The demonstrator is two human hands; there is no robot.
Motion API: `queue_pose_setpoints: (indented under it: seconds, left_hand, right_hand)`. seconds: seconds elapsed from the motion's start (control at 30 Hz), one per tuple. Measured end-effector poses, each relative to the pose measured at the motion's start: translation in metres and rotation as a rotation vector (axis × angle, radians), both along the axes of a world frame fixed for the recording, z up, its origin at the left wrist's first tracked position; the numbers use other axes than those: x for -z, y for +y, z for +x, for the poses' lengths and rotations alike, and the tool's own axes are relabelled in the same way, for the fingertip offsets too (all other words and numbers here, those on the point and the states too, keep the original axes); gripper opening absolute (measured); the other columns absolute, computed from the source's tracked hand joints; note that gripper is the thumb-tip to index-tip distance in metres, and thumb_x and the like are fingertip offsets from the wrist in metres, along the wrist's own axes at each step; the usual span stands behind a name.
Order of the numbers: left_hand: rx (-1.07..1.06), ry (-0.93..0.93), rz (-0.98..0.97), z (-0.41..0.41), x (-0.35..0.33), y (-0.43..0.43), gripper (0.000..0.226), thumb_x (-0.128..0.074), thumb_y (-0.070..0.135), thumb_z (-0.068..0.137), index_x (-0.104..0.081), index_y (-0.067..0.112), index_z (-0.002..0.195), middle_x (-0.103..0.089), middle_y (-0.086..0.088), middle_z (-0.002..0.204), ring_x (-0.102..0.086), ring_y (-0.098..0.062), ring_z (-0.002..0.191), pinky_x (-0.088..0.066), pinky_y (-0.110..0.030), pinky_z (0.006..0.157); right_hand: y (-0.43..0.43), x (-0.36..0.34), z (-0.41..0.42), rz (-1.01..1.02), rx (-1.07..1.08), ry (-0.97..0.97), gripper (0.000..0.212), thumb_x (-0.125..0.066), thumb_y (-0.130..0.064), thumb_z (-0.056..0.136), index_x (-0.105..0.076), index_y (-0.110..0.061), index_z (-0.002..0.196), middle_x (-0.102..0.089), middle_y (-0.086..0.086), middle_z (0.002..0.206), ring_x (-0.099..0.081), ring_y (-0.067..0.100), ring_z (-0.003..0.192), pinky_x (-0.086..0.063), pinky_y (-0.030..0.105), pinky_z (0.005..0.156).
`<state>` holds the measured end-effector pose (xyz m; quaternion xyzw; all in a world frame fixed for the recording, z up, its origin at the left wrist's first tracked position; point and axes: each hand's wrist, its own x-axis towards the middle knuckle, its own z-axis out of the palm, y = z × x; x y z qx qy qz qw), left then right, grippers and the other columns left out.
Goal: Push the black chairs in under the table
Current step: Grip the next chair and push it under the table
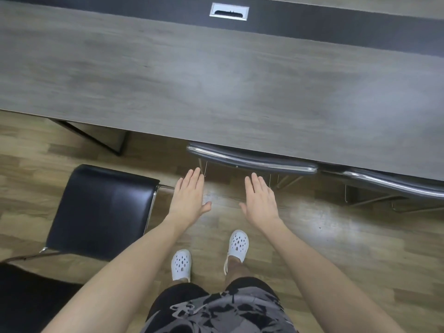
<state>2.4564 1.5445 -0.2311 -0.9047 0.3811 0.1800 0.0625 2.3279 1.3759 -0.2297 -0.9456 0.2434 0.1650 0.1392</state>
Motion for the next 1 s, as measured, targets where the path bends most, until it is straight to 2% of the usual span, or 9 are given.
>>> queue_pose_setpoints:
  seconds: [0.13,0.47,0.63,1.0]
  left_hand:
    - [-0.015,0.05,-0.025,0.003,0.003,0.04,0.075,-0.049,0.043,0.092,-0.019,0.008,0.152,-0.008,-0.01,0.163,-0.009,-0.024,0.149,-0.015,-0.039,0.12]
    - [0.049,0.109,-0.103,0.015,-0.006,0.181,0.081,-0.041,0.049,0.092,-0.011,0.01,0.155,0.001,-0.009,0.163,-0.003,-0.025,0.15,-0.01,-0.044,0.121]
    - [0.051,0.104,-0.11,0.01,-0.015,0.23,0.079,-0.037,0.055,0.094,-0.011,0.012,0.155,0.0,-0.009,0.163,-0.004,-0.025,0.15,-0.013,-0.044,0.119]
    - [0.024,0.127,-0.156,-0.032,-0.011,0.27,0.083,-0.038,0.059,0.091,-0.01,0.014,0.156,0.002,-0.008,0.164,0.0,-0.024,0.15,-0.007,-0.044,0.121]
  right_hand:
    - [0.037,0.0,-0.004,-0.048,-0.018,0.046,0.082,-0.06,-0.04,0.092,-0.014,-0.012,0.153,-0.015,0.014,0.159,-0.015,0.031,0.146,-0.022,0.042,0.116]
    - [0.184,-0.002,0.009,-0.1,0.026,0.081,0.079,-0.054,-0.045,0.093,-0.012,-0.014,0.153,-0.012,0.01,0.161,-0.013,0.027,0.148,-0.022,0.04,0.116]
    - [0.248,-0.006,0.002,-0.073,0.036,0.07,0.079,-0.054,-0.045,0.093,-0.013,-0.015,0.153,-0.013,0.011,0.161,-0.013,0.027,0.147,-0.02,0.041,0.116]
    - [0.286,-0.003,-0.043,-0.06,0.063,0.043,0.082,-0.056,-0.046,0.092,-0.012,-0.013,0.154,-0.015,0.011,0.16,-0.014,0.028,0.147,-0.019,0.041,0.116]
